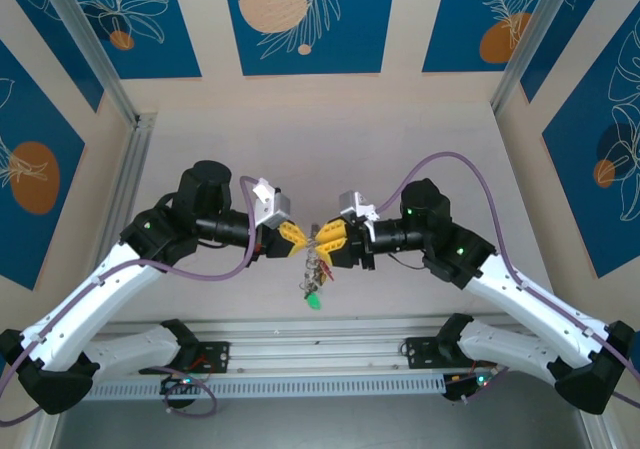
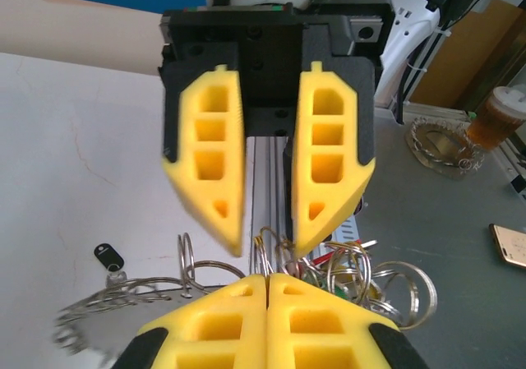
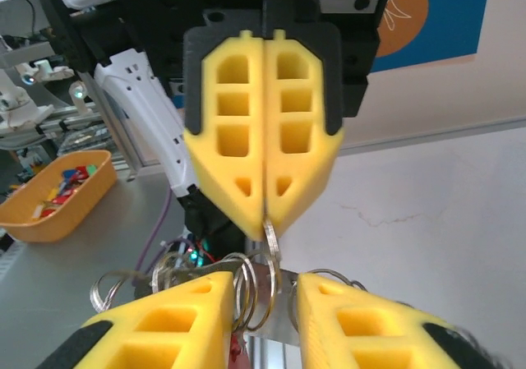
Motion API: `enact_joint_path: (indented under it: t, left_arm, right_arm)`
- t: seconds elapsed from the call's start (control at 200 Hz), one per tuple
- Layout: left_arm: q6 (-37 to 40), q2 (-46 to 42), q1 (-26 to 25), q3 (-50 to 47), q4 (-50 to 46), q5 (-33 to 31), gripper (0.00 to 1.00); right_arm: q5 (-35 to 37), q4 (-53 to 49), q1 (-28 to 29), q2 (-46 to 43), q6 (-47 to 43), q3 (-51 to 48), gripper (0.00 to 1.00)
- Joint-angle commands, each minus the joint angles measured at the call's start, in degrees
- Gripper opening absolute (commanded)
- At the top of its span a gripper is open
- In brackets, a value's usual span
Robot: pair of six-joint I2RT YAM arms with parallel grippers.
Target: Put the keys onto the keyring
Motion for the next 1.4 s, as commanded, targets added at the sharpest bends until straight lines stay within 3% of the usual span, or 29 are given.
enact_joint_path:
  t: [0.0, 0.25, 0.37, 0.805, 1.125, 1.395]
  left_arm:
    - [1.2, -1.4, -0.4, -0.2, 3.2, 0.7, 0.0]
    - [1.0, -2.2, -0.4, -0.3, 3.7, -0.6, 0.0]
    - [0.8, -2.2, -0.4, -0.3, 4.2, -0.9, 0.0]
    - [1.0, -2.7, -0.4, -0.3, 4.4, -1.3, 0.0]
    - [-1.3, -4.0, -0.4, -1.6, 8.1, 0.6, 0.0]
    - [-6.0, -7.2, -0.4, -5.3, 15.3, 1.7, 0.0]
  right_arm:
    - [-2.1, -2.5, 0.2, -1.2, -0.2, -1.0, 0.23]
    - [-2.8, -2.9, 1.1, -3.6, -0.7, -2.4, 0.14]
    - [-6.3, -2.5, 2.1, -3.1, -0.5, -2.2, 0.14]
    - [-3.2, -3.3, 6.5, -2.7, -0.4, -1.7, 0.14]
    - [6.6, -1.6, 1.5, -10.1, 3.2, -3.4, 0.15]
    - [0.0, 2.5, -2.8, -6.8, 5.0, -0.7, 0.18]
